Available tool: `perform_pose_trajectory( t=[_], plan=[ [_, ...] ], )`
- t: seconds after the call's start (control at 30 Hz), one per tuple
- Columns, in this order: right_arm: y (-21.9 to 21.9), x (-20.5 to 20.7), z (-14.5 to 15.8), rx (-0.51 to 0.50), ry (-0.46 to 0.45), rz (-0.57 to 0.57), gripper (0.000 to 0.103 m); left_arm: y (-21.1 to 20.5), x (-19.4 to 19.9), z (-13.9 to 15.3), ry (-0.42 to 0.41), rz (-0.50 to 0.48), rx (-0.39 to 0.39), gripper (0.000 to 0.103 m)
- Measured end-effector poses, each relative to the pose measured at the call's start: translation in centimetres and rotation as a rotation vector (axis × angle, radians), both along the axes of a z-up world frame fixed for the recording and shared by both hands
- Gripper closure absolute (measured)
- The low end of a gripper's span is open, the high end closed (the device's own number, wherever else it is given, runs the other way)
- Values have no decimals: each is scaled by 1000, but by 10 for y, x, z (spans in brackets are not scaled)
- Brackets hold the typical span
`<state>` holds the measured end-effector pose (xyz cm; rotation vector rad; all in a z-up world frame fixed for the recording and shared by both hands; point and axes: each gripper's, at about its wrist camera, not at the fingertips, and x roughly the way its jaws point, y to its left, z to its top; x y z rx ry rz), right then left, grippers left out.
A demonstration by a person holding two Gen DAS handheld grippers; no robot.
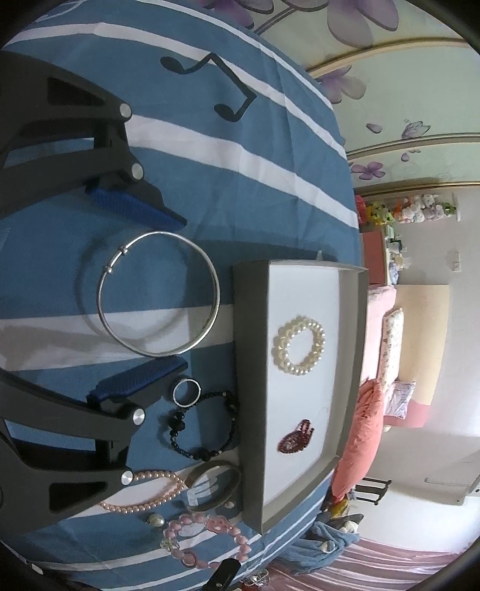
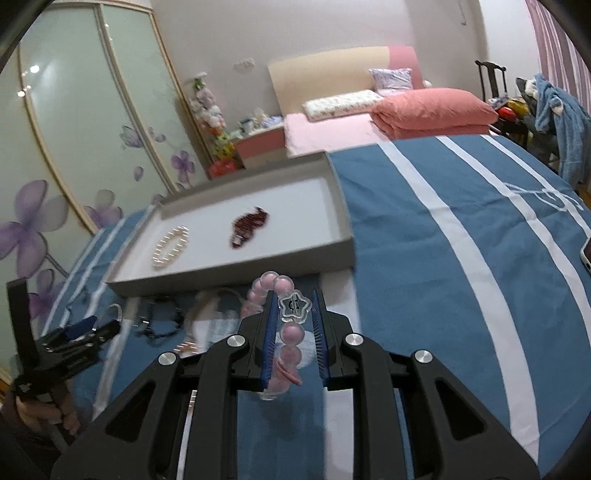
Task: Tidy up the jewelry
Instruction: 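Lift the pink bracelet and silver bangle and carry both over the gray tray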
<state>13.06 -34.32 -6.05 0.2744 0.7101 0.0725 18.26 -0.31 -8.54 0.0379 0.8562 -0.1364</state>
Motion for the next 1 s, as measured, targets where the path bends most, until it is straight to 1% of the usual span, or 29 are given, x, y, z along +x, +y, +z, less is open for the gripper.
perform_pose_trajectory(
  t=[0.1, 0.27, 0.3, 0.57, 0.73, 1.0],
  plan=[
    [6, -5, 7, 16, -29, 25, 84, 2, -7, 7, -35, 7, -11, 35],
    [17, -12, 17, 47, -63, 61, 84, 0, -26, 24, -127, 16, -17, 35],
    [18, -13, 18, 53, -68, 65, 84, 0, -32, 29, -155, 20, -17, 35],
    [30, -21, 19, 99, -88, 86, 84, -10, -54, 51, -293, 35, -7, 35],
    [35, -27, 22, 101, -114, 87, 84, -15, -67, 60, -360, 40, -1, 35],
    [41, -34, 31, 107, -156, 88, 84, -22, -80, 70, -426, 41, -11, 35]
  ],
)
